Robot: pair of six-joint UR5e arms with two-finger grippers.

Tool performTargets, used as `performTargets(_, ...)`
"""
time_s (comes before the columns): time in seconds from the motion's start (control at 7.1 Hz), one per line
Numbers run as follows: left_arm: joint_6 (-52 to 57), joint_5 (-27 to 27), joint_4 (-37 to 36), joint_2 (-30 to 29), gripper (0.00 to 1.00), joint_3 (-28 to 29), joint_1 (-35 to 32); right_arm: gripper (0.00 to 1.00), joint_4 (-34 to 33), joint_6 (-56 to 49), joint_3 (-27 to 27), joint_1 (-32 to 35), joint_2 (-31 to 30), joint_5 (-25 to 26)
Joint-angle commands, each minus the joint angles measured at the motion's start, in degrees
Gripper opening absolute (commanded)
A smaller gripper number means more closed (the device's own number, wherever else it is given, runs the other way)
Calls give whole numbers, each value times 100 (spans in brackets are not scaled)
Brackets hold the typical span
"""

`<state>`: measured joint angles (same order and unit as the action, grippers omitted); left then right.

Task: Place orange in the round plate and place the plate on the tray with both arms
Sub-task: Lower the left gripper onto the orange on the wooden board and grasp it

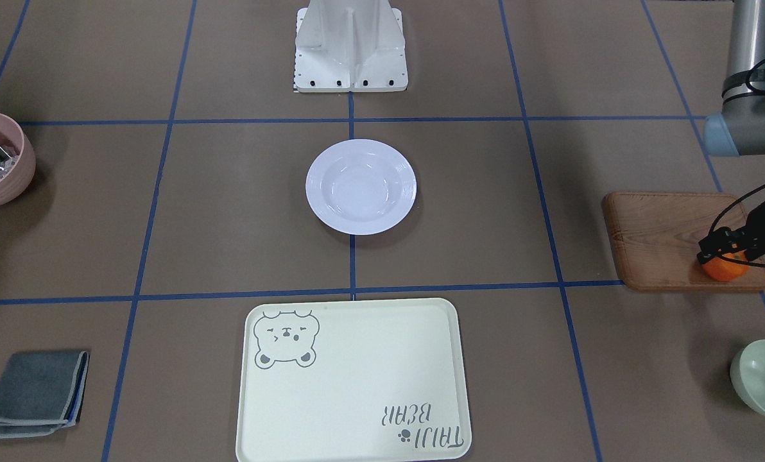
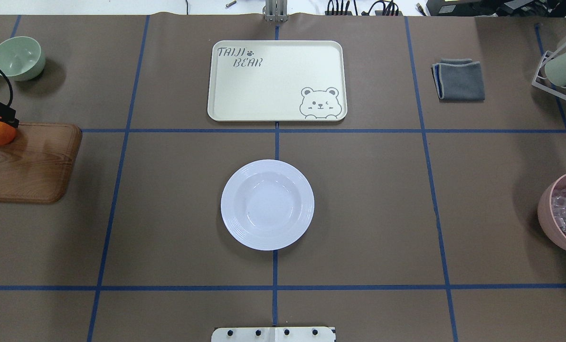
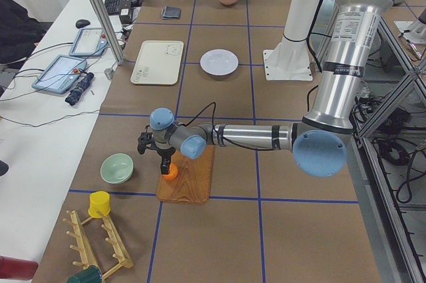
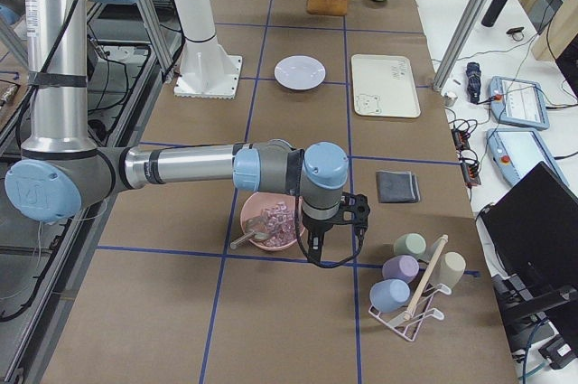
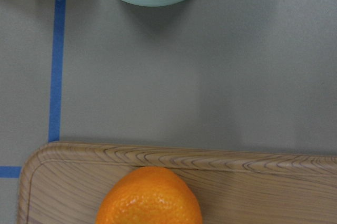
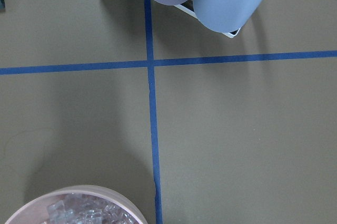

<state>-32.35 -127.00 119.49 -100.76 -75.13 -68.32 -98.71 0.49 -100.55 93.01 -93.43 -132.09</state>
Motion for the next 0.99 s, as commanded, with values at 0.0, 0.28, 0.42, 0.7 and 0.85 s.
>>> performTargets(0.0, 218, -8, -48, -40, 98, 69, 20, 100, -8, 4, -25, -11, 27, -36)
performTargets(0.28, 264, -498, -214, -111, 98, 7, -76, 100, -366, 4, -78, -11, 201, -211)
performTargets(0.42, 264, -536, -224, -119, 98, 7, -120, 100, -377, 4, -70, -11, 211, -211)
performTargets(0.7, 273, -589, -224, -111, 98, -28, -252, 100, -386, 4, -61, -11, 202, -211)
performTargets(0.85, 273, -589, -224, -111, 98, -28, -261, 100, -386, 4, -61, -11, 194, -211)
